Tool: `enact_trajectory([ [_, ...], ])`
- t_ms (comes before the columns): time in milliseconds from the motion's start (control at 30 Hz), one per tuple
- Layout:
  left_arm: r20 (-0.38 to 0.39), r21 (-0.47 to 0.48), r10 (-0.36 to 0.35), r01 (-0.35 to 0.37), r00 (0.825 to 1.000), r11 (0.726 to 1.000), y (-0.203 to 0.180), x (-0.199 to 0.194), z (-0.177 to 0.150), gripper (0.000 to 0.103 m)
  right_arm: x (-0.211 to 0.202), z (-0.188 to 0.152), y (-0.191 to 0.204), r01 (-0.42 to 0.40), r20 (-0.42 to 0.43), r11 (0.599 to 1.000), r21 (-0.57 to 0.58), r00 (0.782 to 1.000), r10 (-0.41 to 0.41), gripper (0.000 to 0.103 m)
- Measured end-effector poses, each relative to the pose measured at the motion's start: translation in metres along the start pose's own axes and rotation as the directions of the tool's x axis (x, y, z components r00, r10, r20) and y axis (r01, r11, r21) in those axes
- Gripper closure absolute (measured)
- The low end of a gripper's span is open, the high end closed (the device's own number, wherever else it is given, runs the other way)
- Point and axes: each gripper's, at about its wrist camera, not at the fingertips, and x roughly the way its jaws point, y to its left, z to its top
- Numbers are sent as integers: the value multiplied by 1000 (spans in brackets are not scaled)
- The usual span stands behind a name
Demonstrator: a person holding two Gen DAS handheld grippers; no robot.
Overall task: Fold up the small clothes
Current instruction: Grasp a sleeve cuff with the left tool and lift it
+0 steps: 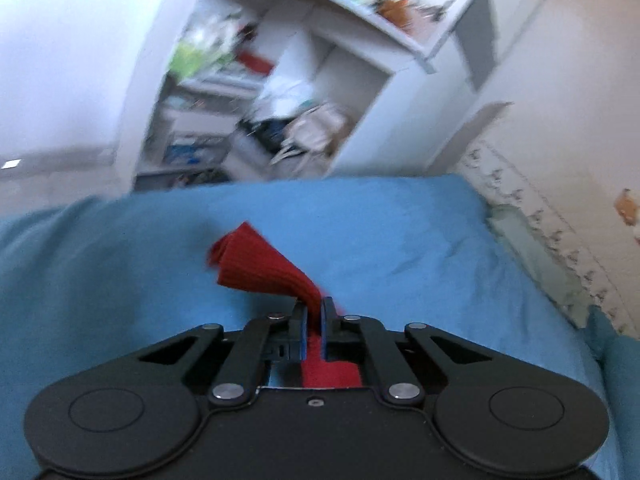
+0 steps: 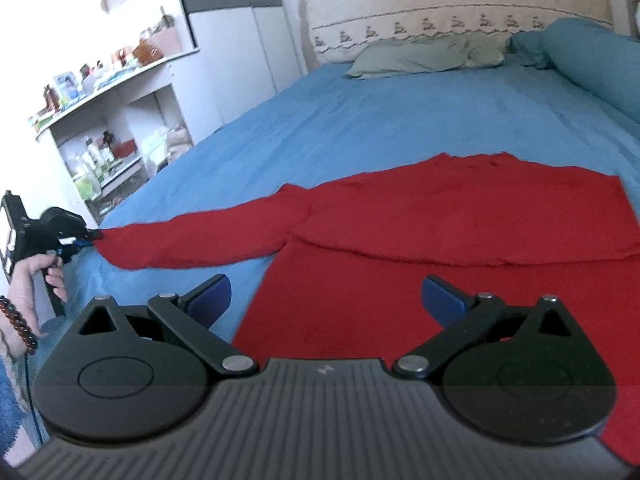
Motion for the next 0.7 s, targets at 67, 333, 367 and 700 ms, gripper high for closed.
enact_trajectory([
  [67,17,42,-41,40,999,998,-30,-11,3,98,-9,2,-11,3,19,1000,19,1000,-3,0],
  [333,10,233,-304,294,952,927,-201,-70,-33,98,-63,19,-83,4,99,992,126,995,-16,0],
  [367,-7,252,-334,325,942,911,-223,-75,-45,98,-71,21,-94,9,111,990,138,994,-24,0],
  [700,-335,456,-354,479,873,750,-383,-58,-241,98,-140,20,-209,123,157,976,181,976,-152,0],
])
